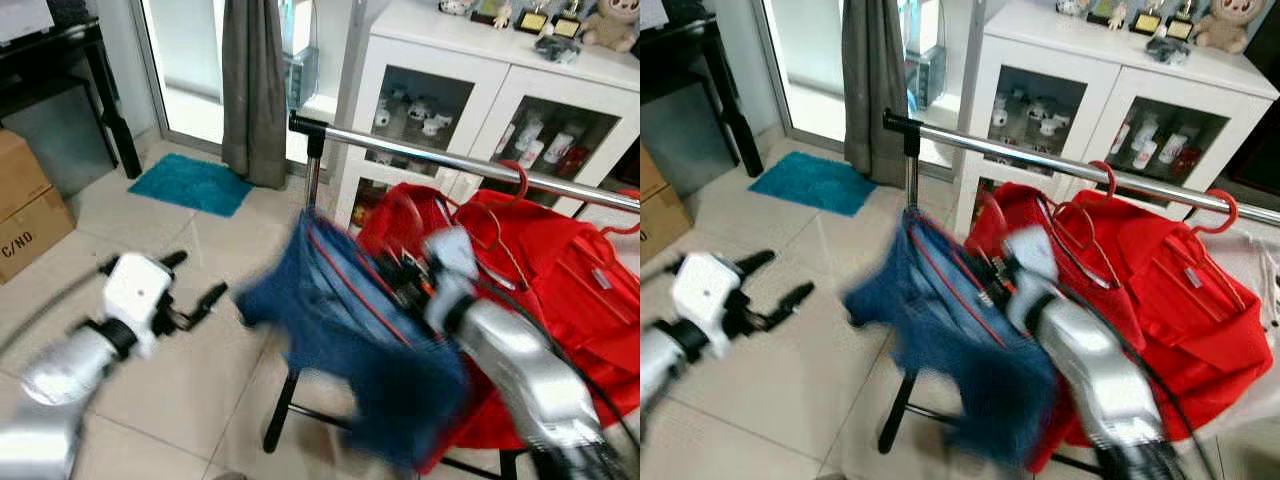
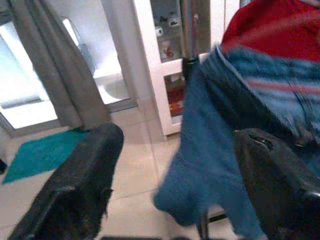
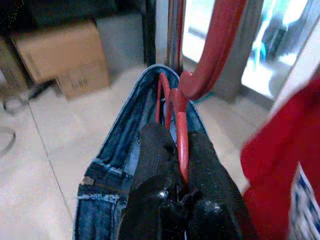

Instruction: Hang hanger

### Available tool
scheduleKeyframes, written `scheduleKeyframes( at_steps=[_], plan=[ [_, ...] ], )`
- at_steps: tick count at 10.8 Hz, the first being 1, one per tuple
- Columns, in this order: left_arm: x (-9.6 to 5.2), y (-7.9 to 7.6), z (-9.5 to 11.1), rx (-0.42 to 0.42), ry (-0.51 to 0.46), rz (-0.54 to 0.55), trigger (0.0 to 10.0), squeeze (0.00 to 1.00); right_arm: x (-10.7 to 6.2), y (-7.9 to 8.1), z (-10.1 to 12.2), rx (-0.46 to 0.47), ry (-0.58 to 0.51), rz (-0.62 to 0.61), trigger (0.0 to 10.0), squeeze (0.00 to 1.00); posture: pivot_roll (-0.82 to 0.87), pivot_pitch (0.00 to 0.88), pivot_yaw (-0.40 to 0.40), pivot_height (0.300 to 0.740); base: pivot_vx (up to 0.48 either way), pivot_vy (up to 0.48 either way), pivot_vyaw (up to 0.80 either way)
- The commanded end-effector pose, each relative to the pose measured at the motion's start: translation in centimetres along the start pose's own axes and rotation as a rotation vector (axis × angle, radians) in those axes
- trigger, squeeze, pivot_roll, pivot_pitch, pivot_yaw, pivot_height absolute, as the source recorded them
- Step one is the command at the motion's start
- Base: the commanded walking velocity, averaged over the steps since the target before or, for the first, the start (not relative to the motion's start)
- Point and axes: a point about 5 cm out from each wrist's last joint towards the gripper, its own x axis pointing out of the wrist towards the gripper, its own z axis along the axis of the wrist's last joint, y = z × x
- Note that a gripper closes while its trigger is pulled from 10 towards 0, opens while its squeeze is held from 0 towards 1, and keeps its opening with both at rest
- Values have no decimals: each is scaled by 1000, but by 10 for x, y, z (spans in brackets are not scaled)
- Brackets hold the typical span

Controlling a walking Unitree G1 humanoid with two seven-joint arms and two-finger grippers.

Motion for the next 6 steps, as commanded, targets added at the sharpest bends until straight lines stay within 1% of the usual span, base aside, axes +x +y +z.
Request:
scheduleKeyframes(
  at_steps=[1, 2, 3, 4, 5, 6],
  plan=[
    [3, -7, 7, 8, -23, -12, 10000, 604, -6, -4, 7, -36, -7, -14, 0, 0, 19, 0, -76, 740, 0, 0, 0],
    [5, -10, 5, 10, -25, -23, 10000, 471, -19, -13, 4, -36, 29, -111, 0, 0, -1, 0, -59, 740, 0, 0, 0],
    [7, -12, 10, -10, -60, -43, 10000, 427, -21, -18, 9, -13, 0, -185, 0, 0, -5, 0, -53, 740, 0, 0, 0],
    [8, -15, 15, -20, -91, -75, 10000, 231, -18, -20, 14, 18, -44, -230, 0, 0, -8, 0, -46, 740, 0, 0, 0],
    [10, -21, 21, -20, -103, -136, 10000, 0, -7, -16, 24, 60, -116, -281, 0, 0, -7, 0, -40, 740, 0, 0, 0],
    [11, -21, 23, -8, -99, -146, 10000, 0, 2, -11, 27, 83, -139, -296, 0, 0, 3, 0, -38, 740, 0, 0, 0]
  ],
)
